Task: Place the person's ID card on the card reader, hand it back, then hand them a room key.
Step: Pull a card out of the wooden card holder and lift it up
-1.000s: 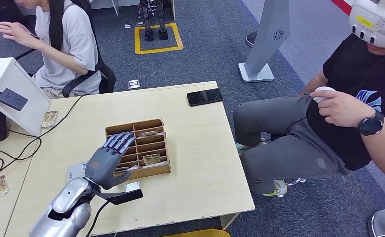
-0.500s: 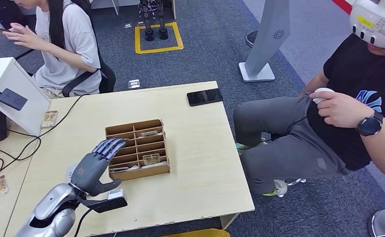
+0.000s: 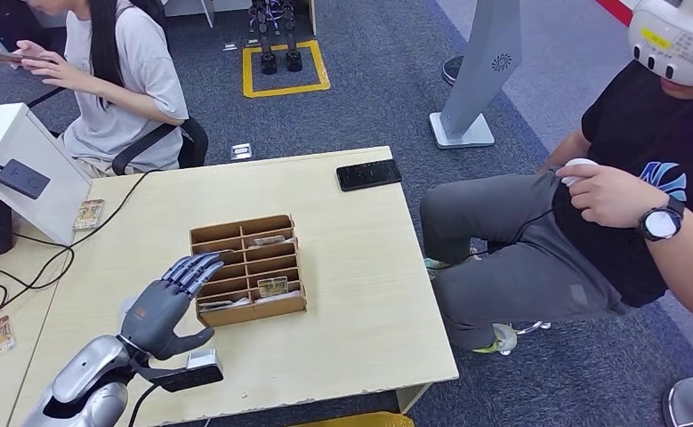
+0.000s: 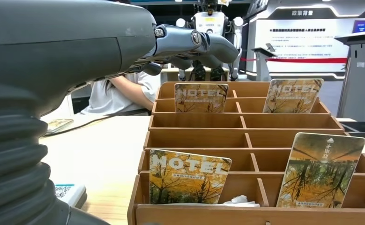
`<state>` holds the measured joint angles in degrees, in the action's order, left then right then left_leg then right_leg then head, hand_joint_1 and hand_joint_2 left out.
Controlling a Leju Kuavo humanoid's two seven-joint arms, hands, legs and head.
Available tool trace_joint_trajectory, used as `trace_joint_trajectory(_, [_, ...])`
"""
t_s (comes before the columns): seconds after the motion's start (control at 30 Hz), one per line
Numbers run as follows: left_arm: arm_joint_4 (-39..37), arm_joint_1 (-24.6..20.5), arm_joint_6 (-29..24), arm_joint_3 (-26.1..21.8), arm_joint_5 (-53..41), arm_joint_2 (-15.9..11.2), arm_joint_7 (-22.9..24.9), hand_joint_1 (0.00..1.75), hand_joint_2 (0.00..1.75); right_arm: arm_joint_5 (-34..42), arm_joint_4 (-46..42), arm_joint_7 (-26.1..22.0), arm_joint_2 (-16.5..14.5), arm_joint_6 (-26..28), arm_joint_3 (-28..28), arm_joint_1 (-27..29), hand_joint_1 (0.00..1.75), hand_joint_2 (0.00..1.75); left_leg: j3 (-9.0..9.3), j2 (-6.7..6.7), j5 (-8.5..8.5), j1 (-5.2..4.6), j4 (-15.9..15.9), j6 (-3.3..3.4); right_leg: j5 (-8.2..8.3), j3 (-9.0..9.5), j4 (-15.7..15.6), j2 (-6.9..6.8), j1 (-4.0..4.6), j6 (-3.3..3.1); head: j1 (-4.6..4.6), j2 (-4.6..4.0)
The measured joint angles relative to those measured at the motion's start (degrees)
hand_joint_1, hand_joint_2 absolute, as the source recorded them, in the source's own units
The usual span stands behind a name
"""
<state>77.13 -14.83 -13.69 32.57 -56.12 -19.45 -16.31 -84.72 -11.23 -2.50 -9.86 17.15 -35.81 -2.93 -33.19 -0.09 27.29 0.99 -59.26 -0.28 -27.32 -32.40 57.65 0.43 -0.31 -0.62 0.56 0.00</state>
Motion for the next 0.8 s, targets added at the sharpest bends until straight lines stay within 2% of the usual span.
trace_joint_trajectory(0.8, [-0.02,0.08,2.73,0.00,-1.05,-0.07,-0.09,0.00,1.75,-0.15,0.00,-0.08,0.00,0.07,-0.06,-0.02,0.00,0.00,-0.01,0.00,0.00,0.01,0.00,0.00,-0.01,-0.01,0.00,0.00,0.00,0.00,0.00,0.00])
